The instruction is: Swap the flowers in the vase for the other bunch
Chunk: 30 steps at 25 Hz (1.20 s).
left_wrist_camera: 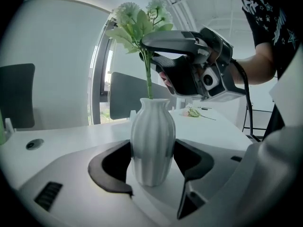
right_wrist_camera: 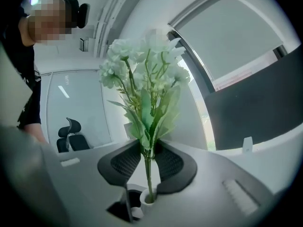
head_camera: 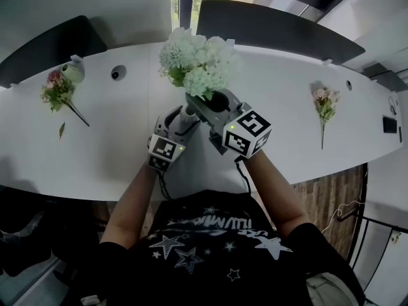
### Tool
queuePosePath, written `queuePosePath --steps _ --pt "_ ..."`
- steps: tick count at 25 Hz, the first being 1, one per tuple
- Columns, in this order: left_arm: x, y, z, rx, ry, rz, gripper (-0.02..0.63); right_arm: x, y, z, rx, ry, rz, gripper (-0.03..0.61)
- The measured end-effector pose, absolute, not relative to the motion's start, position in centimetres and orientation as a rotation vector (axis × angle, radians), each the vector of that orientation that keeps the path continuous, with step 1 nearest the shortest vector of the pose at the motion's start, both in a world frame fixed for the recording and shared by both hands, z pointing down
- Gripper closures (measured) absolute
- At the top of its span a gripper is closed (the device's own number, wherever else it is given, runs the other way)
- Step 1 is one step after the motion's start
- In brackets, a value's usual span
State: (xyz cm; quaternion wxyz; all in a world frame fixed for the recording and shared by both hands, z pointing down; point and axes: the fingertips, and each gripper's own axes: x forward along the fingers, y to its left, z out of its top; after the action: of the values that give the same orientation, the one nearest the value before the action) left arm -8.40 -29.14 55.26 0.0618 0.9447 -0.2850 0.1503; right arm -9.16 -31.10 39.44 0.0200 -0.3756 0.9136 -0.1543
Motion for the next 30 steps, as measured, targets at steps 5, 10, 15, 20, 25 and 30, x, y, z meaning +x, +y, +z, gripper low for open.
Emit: queuePosePath --steps 5,10,15,20,25,30 --pt "-8.4 -29.0 55.5 2.841 -0.869 0.478 0.325 -8.8 -30.9 37.1 -1.143 2.799 -0.441 0.488" --pt "-8.4 -29.1 55.7 2.834 -0.865 0.487 0.325 -8.3 -30.8 35.9 -1.137 2.772 -0.419 0.489" --pt "-8.3 -29.1 55.5 2.828 -0.885 0.507 0.324 -7.5 -30.0 34.0 -1.148 2.75 -0.384 0.491" --pt "-7.9 -28.8 54.8 2.8 -0.862 0.484 0.324 -6.6 -29.0 32.2 -1.16 2.729 -0.33 0.491" --pt "-8.7 -29.0 55.2 2.83 -0.933 0.535 0.324 -5.8 -28.0 32.2 -1.195 2.699 -0.342 0.491" --pt "-7.9 -26.8 54.4 2.827 -0.99 0.508 0.321 -2.9 -25.0 33.0 -1.224 2.678 -0.336 0.491"
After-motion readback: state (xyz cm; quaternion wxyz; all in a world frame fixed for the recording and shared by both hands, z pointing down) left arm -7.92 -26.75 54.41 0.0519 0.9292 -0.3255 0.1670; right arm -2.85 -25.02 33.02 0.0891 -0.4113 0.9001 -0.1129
